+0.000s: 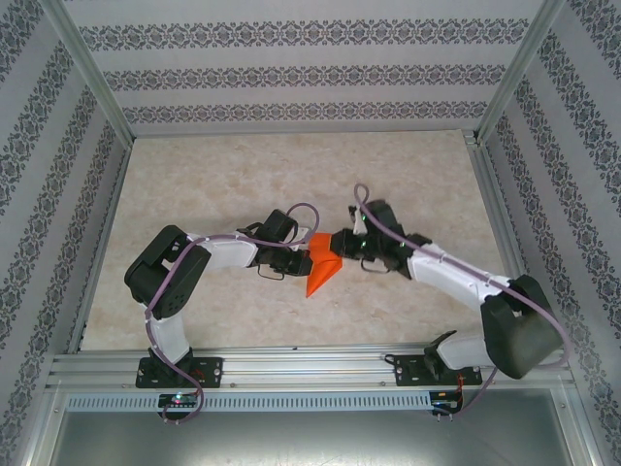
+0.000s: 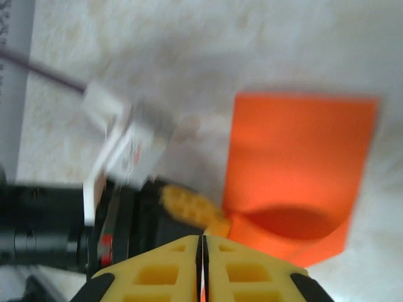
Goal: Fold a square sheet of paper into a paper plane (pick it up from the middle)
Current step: Third fold the triangle at the center of the table.
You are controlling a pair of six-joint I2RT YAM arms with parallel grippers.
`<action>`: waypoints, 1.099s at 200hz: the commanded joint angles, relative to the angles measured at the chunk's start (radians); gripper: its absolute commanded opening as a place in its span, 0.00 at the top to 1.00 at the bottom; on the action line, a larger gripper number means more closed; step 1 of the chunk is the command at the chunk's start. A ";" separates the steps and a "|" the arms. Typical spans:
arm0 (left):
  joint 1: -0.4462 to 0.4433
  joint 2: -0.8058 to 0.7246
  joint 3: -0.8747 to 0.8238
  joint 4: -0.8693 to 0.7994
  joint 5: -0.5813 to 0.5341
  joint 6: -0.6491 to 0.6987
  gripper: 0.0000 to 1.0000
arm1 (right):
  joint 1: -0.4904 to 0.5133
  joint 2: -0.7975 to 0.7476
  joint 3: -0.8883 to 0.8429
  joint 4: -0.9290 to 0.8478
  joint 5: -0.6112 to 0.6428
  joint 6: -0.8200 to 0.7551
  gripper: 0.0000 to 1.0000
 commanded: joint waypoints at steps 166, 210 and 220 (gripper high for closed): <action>0.010 0.057 -0.016 -0.042 -0.002 0.029 0.98 | 0.310 0.276 -0.256 0.583 0.093 0.351 0.93; 0.010 0.055 -0.018 -0.048 -0.003 0.034 0.98 | 0.312 0.294 -0.288 0.588 0.102 0.370 0.93; 0.009 0.055 -0.018 -0.052 -0.004 0.037 0.98 | 0.312 0.245 -0.280 0.554 0.110 0.360 0.93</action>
